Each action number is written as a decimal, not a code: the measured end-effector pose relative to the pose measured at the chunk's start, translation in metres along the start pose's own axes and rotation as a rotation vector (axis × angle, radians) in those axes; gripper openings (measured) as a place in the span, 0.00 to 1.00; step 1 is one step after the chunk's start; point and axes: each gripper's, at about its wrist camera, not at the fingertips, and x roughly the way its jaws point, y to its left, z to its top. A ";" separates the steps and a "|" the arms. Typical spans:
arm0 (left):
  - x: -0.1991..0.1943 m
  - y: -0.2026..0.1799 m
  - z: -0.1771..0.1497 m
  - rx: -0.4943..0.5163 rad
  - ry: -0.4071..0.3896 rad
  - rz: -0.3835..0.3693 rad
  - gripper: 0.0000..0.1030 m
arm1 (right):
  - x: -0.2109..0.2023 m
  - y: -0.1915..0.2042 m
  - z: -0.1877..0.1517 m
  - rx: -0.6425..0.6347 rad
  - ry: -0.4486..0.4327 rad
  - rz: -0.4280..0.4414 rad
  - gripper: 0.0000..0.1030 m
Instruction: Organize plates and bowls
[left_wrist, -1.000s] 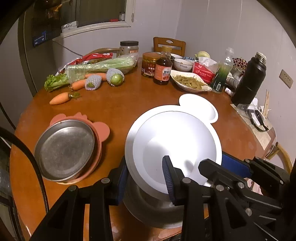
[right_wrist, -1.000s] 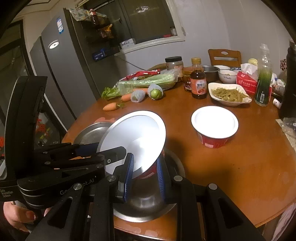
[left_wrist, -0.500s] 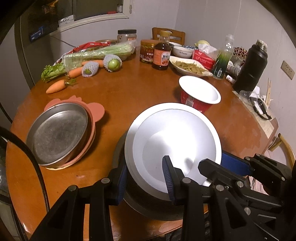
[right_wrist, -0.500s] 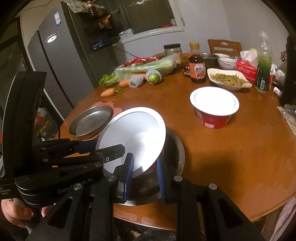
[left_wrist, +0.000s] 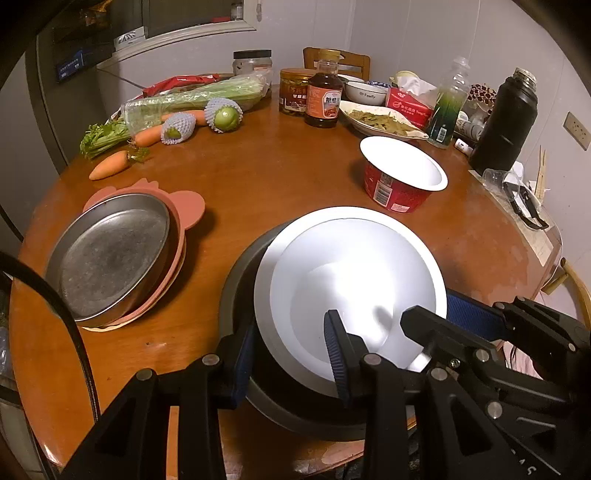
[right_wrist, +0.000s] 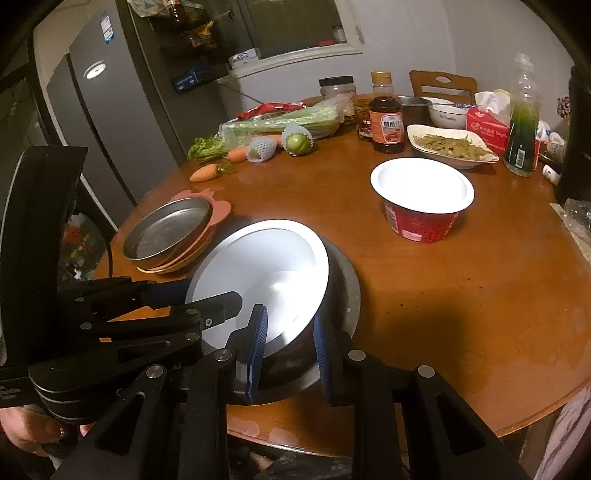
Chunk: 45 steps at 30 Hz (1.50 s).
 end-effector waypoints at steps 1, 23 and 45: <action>0.000 0.000 0.000 -0.001 0.000 0.000 0.36 | 0.000 0.000 0.000 -0.001 0.002 -0.004 0.26; -0.004 0.004 0.001 0.000 -0.016 -0.010 0.36 | 0.000 -0.007 0.003 0.022 -0.002 -0.028 0.31; -0.025 0.004 0.004 -0.006 -0.081 0.025 0.47 | -0.011 -0.014 0.006 0.041 -0.044 -0.043 0.37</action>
